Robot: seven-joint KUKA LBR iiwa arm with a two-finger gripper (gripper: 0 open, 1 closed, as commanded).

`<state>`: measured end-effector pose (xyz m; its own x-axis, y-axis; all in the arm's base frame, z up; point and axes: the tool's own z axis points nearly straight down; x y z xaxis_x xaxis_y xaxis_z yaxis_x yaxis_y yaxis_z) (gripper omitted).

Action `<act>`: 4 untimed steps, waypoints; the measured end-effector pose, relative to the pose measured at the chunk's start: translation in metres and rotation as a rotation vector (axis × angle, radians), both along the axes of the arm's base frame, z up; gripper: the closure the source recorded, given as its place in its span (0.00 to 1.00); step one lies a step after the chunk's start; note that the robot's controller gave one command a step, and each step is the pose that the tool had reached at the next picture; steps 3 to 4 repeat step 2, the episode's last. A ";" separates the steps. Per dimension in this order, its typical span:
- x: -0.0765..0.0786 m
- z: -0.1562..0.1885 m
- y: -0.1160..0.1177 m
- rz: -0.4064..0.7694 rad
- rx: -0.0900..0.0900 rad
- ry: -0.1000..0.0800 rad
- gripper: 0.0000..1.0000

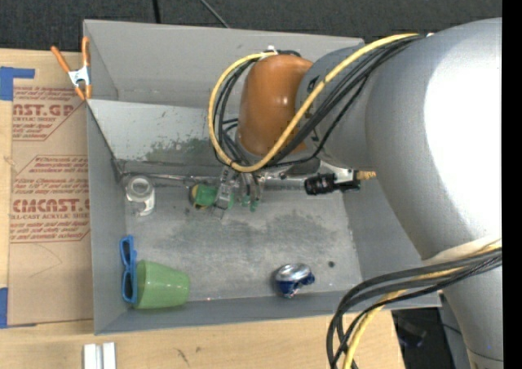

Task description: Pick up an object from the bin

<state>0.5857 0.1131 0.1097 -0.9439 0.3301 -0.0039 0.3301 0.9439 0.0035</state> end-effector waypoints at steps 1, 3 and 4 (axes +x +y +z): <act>0.001 0.018 0.001 0.001 0.000 0.002 1.00; 0.002 0.044 0.002 0.002 0.000 0.001 1.00; 0.002 0.044 0.002 0.002 0.000 0.001 1.00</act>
Offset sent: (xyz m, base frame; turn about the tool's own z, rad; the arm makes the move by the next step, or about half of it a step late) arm 0.0001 0.0001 0.0169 0.0000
